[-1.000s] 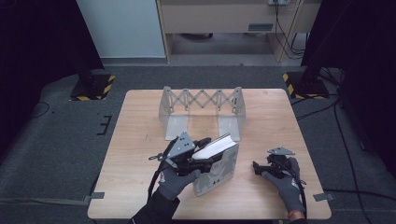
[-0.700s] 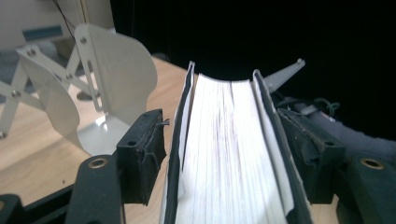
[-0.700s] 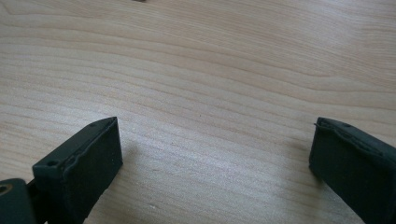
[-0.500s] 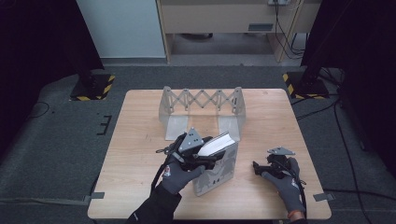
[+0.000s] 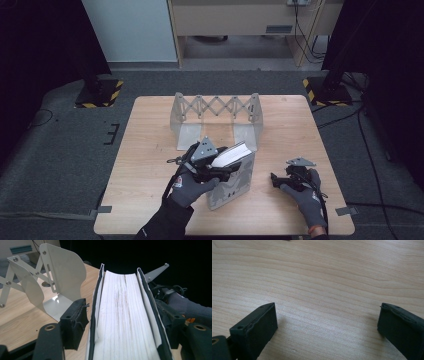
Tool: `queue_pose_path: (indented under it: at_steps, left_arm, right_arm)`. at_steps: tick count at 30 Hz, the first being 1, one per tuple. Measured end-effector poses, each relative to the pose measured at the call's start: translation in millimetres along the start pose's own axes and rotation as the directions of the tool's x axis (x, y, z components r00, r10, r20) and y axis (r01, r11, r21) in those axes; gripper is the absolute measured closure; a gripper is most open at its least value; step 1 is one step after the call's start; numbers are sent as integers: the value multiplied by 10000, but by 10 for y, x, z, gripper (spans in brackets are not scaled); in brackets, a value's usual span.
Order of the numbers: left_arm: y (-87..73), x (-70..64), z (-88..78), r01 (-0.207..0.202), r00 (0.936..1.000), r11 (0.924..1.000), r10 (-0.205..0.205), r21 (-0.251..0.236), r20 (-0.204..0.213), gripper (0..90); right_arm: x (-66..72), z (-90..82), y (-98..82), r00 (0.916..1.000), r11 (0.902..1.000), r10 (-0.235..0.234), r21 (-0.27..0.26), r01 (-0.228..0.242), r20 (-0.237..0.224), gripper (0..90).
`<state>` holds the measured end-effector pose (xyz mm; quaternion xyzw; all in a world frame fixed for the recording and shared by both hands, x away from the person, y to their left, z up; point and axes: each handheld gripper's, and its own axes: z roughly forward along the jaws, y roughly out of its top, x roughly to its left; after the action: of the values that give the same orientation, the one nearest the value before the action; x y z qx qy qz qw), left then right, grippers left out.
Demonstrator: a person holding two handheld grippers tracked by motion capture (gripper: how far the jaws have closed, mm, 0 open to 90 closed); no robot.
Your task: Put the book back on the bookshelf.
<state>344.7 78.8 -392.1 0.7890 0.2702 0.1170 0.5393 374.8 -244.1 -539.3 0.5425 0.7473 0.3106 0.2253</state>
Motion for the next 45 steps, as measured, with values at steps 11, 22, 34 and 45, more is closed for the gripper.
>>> queue_pose_path:
  at_steps: [11, 22, 34, 45]
  left_arm:
    - [-11, -38, -14, 54, 9990, 9999, -49, -116, 440, 489]
    - [-6, -29, -7, 10, 9986, 9999, -4, -107, 523, 453]
    - [0, 2, 10, 80, 9985, 9999, -71, -145, 549, 441]
    - [8, -17, 8, -97, 9983, 9999, 100, -64, 576, 500]
  right_arm:
    - [1, -1, 0, 10000, 10000, -11, 13, 11, -15, 30]
    - [4, -2, -1, 10000, 10000, 4, 15, -4, -12, 30]
    - [4, -2, -1, 10000, 10000, 8, 15, -8, -9, 31]
    - [4, -2, 0, 10000, 10000, 10, 15, -9, -10, 30]
